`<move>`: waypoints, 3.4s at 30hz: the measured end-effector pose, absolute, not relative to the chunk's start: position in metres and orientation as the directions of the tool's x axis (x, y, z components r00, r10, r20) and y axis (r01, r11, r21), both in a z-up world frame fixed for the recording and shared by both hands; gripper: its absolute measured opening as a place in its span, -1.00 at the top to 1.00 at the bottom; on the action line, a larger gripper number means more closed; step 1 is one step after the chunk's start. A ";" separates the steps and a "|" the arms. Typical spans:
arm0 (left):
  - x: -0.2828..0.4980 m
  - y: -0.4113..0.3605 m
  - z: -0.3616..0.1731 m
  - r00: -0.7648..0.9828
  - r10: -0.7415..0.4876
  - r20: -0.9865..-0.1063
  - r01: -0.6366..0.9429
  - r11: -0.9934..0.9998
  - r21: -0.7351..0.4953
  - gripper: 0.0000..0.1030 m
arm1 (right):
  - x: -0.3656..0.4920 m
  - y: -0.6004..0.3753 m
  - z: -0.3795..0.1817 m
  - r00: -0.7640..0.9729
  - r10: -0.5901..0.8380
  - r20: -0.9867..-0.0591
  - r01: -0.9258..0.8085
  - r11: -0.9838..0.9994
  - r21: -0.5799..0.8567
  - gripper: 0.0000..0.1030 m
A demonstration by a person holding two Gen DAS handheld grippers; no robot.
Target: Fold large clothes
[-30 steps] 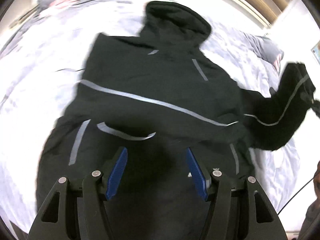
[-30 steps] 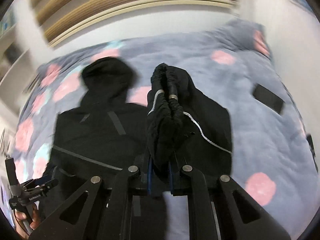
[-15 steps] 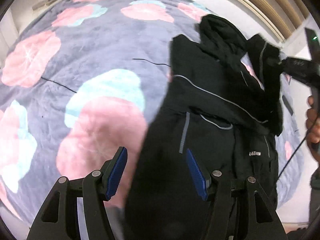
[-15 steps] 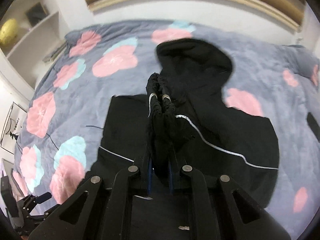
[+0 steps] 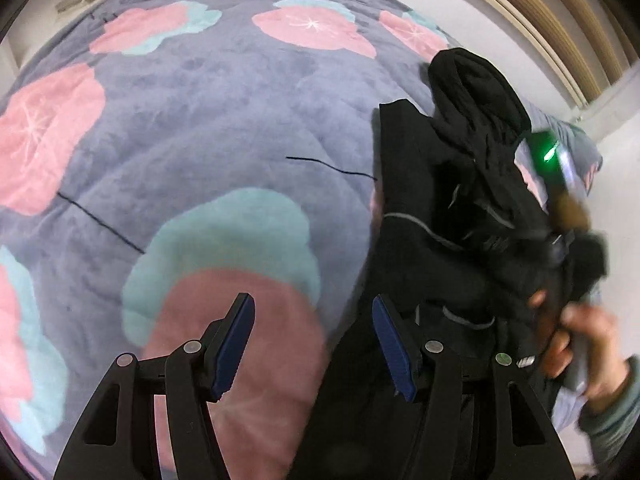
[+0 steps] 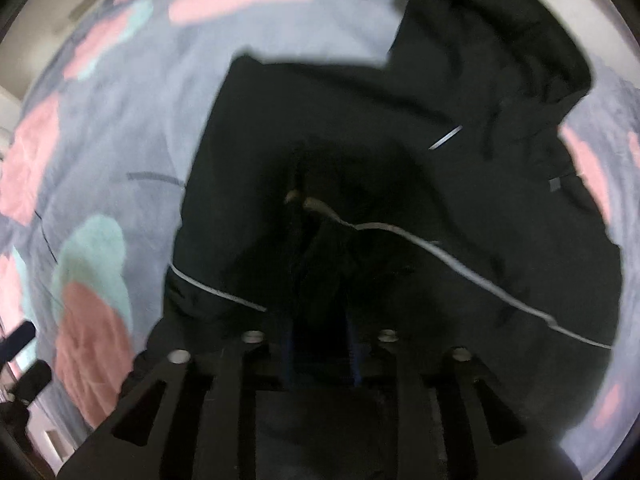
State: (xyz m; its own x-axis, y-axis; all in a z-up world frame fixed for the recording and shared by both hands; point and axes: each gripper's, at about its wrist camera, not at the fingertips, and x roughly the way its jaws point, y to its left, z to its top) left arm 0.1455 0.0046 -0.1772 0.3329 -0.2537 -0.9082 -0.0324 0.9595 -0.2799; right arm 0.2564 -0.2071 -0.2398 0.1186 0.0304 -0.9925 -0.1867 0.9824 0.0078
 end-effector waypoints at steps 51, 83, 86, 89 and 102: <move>0.254 -0.071 -0.265 0.130 -0.658 -0.742 -0.036 0.744 -0.667 0.61 | 0.226 -0.491 -0.260 0.094 -0.052 -0.994 0.239 0.971 -0.028 -0.51; 0.233 -0.158 -0.201 0.170 -0.429 -0.887 0.254 0.889 -0.381 0.15 | 0.207 -0.510 -0.191 0.270 -0.015 -0.963 0.254 0.966 0.056 -0.62; 0.234 -0.154 -0.232 0.122 -0.394 -0.911 0.166 0.913 -0.373 0.16 | 0.188 -0.502 -0.213 0.203 -0.060 -0.977 0.279 0.960 -0.001 -0.62; 0.239 -0.156 -0.262 0.073 -0.397 -0.915 0.111 0.915 -0.388 0.16 | 0.178 -0.500 -0.251 0.134 -0.088 -0.987 0.314 0.948 -0.042 -0.75; 0.282 -0.179 -0.170 0.267 -0.415 -0.870 0.281 0.897 -0.342 0.16 | 0.231 -0.510 -0.179 0.231 -0.010 -0.973 0.292 0.955 0.059 -0.64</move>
State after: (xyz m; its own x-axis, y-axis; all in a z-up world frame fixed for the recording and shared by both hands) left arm 0.2824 -0.1790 -0.1700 0.2670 -0.4153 -0.8696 0.2810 0.8967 -0.3419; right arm 0.2308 -0.5096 -0.1794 0.2315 -0.0103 -0.9728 0.2921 0.9545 0.0594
